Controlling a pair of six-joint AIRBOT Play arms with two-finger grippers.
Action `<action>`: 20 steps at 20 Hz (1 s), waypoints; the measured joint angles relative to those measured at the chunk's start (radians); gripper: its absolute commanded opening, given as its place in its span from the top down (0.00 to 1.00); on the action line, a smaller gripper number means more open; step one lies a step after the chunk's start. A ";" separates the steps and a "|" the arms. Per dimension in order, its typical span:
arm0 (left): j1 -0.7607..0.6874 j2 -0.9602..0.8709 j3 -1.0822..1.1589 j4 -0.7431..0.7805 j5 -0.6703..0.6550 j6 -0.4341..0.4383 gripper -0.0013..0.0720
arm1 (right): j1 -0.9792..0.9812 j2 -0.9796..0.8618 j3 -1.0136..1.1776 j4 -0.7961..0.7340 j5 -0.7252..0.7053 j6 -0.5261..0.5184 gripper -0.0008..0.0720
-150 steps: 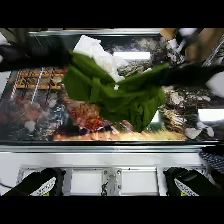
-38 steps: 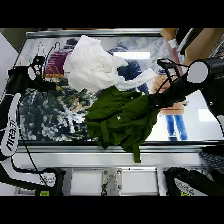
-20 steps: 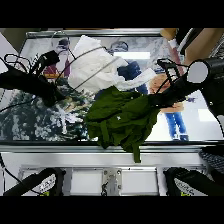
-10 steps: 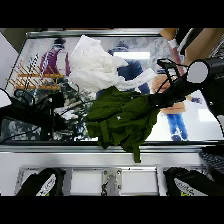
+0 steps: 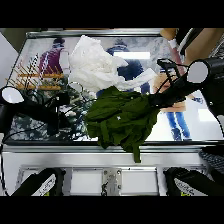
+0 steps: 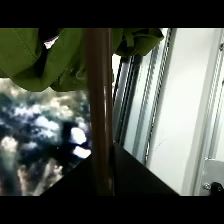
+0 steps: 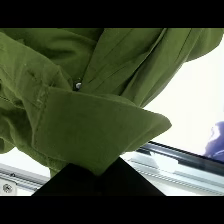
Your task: Fold the clothes and pants, and hang the long-sleeved shirts on hangers.
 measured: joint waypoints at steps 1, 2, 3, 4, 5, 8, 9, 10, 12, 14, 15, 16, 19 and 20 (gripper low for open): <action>-0.009 -0.024 0.009 0.002 0.001 0.002 0.96 | 0.000 0.000 0.000 0.000 0.000 0.000 0.97; -0.022 -0.045 0.016 0.010 0.005 0.005 0.96 | 0.000 0.000 0.000 0.000 0.000 0.000 0.97; -0.041 -0.066 0.022 0.021 0.007 0.007 0.96 | 0.000 0.000 0.000 0.000 0.000 0.000 0.97; -0.059 -0.083 0.026 0.030 0.007 0.007 0.96 | 0.000 0.000 0.000 0.000 0.000 0.000 0.97; -0.077 -0.100 0.028 0.036 0.011 0.008 0.96 | 0.000 0.000 0.000 0.000 0.000 0.000 0.97; -0.113 -0.145 0.033 0.048 0.035 0.008 0.96 | 0.000 0.000 0.000 0.000 0.000 0.000 0.97; -0.119 -0.159 0.034 0.048 0.047 0.008 0.96 | 0.000 0.000 0.000 0.000 0.000 0.000 0.97; -0.124 -0.173 0.034 0.047 0.056 0.008 0.96 | 0.000 0.000 0.000 0.000 0.000 0.000 0.97; -0.134 -0.202 0.034 0.036 0.072 0.009 0.96 | 0.000 0.000 0.000 0.000 0.000 0.000 0.97; -0.152 -0.226 0.034 0.028 0.079 0.012 0.96 | 0.000 0.000 0.000 0.002 0.000 0.000 0.97; -0.164 -0.236 0.035 0.024 0.083 0.015 0.96 | 0.000 0.000 0.001 0.008 0.000 0.000 0.97; -0.178 -0.243 0.035 0.023 0.087 0.018 0.96 | 0.000 0.000 0.005 0.015 0.000 0.000 0.97; -0.224 -0.254 0.035 0.017 0.110 0.023 0.96 | 0.000 0.000 0.025 0.042 -0.001 0.000 0.97; -0.237 -0.256 0.035 0.017 0.119 0.024 0.96 | 0.000 0.000 0.033 0.055 -0.001 0.000 0.97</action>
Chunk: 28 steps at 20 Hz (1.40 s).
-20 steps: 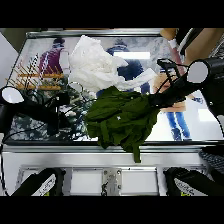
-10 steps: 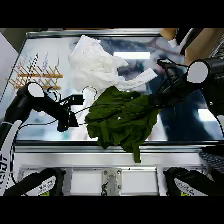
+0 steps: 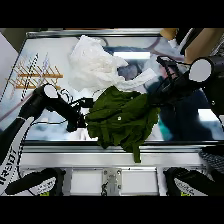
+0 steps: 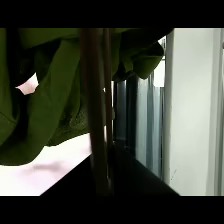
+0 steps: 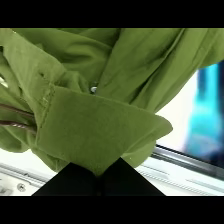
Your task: Fold the clothes and pants, and hang the long-sleeved shirts on hangers.
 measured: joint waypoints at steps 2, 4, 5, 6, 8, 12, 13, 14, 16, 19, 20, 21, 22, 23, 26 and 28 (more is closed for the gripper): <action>-0.028 -0.003 0.000 -0.001 0.014 0.003 0.96 | 0.000 0.000 0.014 0.041 0.000 0.000 0.97; -0.050 -0.004 0.000 -0.004 0.032 0.003 0.96 | 0.002 0.000 0.023 0.096 -0.004 0.000 0.97; -0.060 -0.005 0.000 -0.009 0.038 0.004 0.96 | 0.005 0.000 0.026 0.126 -0.005 0.000 0.97; -0.066 -0.005 0.000 -0.021 0.043 0.006 0.96 | 0.013 0.000 0.028 0.150 -0.008 0.001 0.97; -0.074 -0.005 0.000 -0.054 0.056 0.006 0.96 | 0.037 0.000 0.031 0.183 -0.016 0.008 0.97; -0.080 -0.005 0.000 -0.089 0.074 0.006 0.96 | 0.111 0.000 0.035 0.218 -0.074 0.033 0.97; -0.081 -0.005 0.000 -0.095 0.075 0.005 0.96 | 0.132 0.000 0.035 0.222 -0.093 0.043 0.97; -0.082 -0.005 0.000 -0.098 0.076 0.002 0.96 | 0.150 0.000 0.035 0.227 -0.111 0.050 0.97; -0.082 -0.005 0.000 -0.105 0.079 0.002 0.96 | 0.182 0.000 0.035 0.233 -0.142 0.064 0.97; -0.082 -0.005 0.000 -0.105 0.081 0.002 0.96 | 0.210 0.000 0.036 0.241 -0.171 0.080 0.97; -0.082 -0.005 0.000 -0.106 0.082 0.002 0.96 | 0.214 0.000 0.036 0.242 -0.175 0.084 0.97; -0.082 -0.005 0.000 -0.106 0.082 0.002 0.96 | 0.217 0.000 0.036 0.241 -0.178 0.087 0.96; -0.082 -0.005 0.000 -0.108 0.082 0.000 0.96 | 0.219 0.000 0.036 0.242 -0.181 0.088 0.82; -0.082 -0.005 0.000 -0.108 0.082 -0.001 0.96 | 0.220 0.000 0.036 0.243 -0.184 0.089 0.41; -0.082 -0.005 0.000 -0.107 0.082 -0.001 0.96 | 0.221 0.000 0.036 0.246 -0.187 0.091 0.00; -0.082 -0.005 0.000 -0.108 0.082 -0.001 0.96 | 0.206 0.003 0.036 0.249 -0.175 0.067 0.00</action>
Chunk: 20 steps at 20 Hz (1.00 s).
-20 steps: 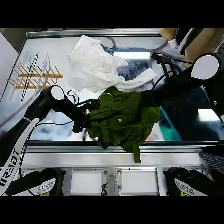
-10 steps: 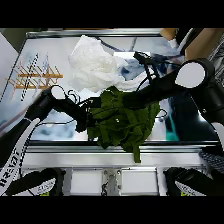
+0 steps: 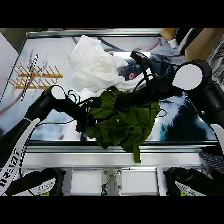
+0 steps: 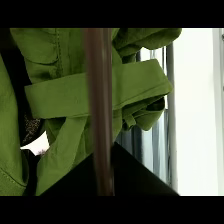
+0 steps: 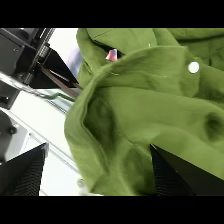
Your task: Fold the clothes and pants, and hang the long-sleeved shirts on hangers.
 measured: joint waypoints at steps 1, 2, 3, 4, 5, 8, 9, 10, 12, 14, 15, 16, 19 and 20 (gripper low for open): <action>0.000 0.000 0.000 0.000 0.000 0.000 0.96 | -0.016 0.003 0.000 0.000 0.016 -0.030 0.00; 0.000 0.000 0.000 0.000 0.000 0.000 0.96 | -0.038 0.006 0.000 0.003 0.038 -0.063 0.00; 0.000 0.000 0.000 0.000 0.000 0.000 0.96 | -0.066 0.010 0.000 0.008 0.063 -0.100 0.00; 0.000 0.000 0.000 0.000 0.000 0.000 0.96 | -0.103 0.014 0.000 0.019 0.093 -0.146 0.00; 0.000 0.000 0.000 0.000 0.000 0.000 0.96 | -0.137 0.017 0.000 0.035 0.117 -0.186 0.00; 0.000 0.000 0.000 0.000 0.000 0.000 0.96 | -0.253 0.022 0.000 0.108 0.170 -0.341 0.00; 0.000 0.000 0.000 0.001 0.000 0.000 0.96 | -0.286 0.022 0.000 0.132 0.175 -0.381 0.00; 0.000 0.000 0.000 0.001 0.000 0.000 0.96 | -0.315 0.022 0.000 0.157 0.173 -0.412 0.00; 0.000 0.000 0.000 0.001 0.000 0.000 0.96 | -0.353 0.022 0.000 0.187 0.157 -0.452 0.00; 0.000 0.000 0.000 0.002 0.000 0.000 0.96 | -0.375 0.021 0.000 0.210 0.142 -0.509 0.00; 0.000 0.000 0.000 0.002 0.000 0.000 0.96 | -0.385 0.021 0.000 0.217 0.138 -0.560 0.00; 0.000 0.000 0.000 0.002 0.000 0.000 0.96 | -0.400 0.020 -0.005 0.226 0.139 -0.632 0.00; 0.000 0.000 0.000 0.003 -0.001 0.001 0.96 | -0.482 0.020 -0.045 0.292 0.171 -0.852 0.00; 0.000 0.000 0.000 0.003 -0.001 0.001 0.96 | -0.526 0.020 -0.073 0.325 0.185 -0.920 0.00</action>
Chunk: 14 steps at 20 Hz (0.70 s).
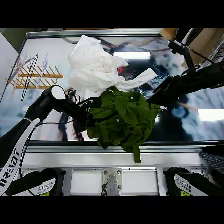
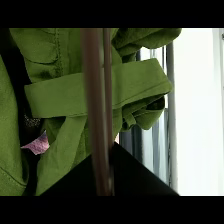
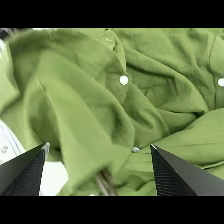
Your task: Fold the clothes and pants, and hang the long-sleeved shirts on hangers.
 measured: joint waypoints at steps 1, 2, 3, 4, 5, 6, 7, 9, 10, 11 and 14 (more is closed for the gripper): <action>0.000 0.000 0.000 0.000 0.000 0.000 0.96 | -0.044 0.000 -0.032 0.035 0.011 -0.060 0.00; 0.000 0.000 0.000 0.000 0.000 0.000 0.96 | -0.093 0.000 -0.073 0.076 0.024 -0.126 0.00; 0.000 0.000 0.000 0.000 0.000 0.000 0.96 | -0.140 0.000 -0.116 0.109 0.039 -0.189 0.00; 0.000 0.000 0.000 0.000 0.000 0.000 0.96 | -0.188 0.000 -0.166 0.146 0.053 -0.259 0.00; 0.000 0.000 0.000 0.000 0.000 0.000 0.96 | -0.231 0.000 -0.213 0.178 0.060 -0.328 0.00; 0.000 0.000 0.000 0.000 0.000 0.000 0.96 | -0.272 -0.001 -0.265 0.211 0.070 -0.406 0.00; 0.000 0.000 0.000 0.000 0.000 0.000 0.96 | -0.305 -0.003 -0.309 0.239 0.076 -0.475 0.00; 0.000 0.000 0.000 0.000 0.000 0.000 0.96 | -0.351 -0.011 -0.390 0.281 0.084 -0.600 0.00; 0.000 0.000 0.000 0.000 0.000 0.000 0.96 | -0.364 -0.017 -0.422 0.295 0.086 -0.651 0.00; 0.000 0.000 0.000 0.000 0.000 0.000 0.96 | -0.373 -0.026 -0.452 0.307 0.089 -0.701 0.00; 0.000 0.000 0.000 0.000 0.000 0.000 0.96 | -0.372 -0.059 -0.504 0.327 0.093 -0.815 0.00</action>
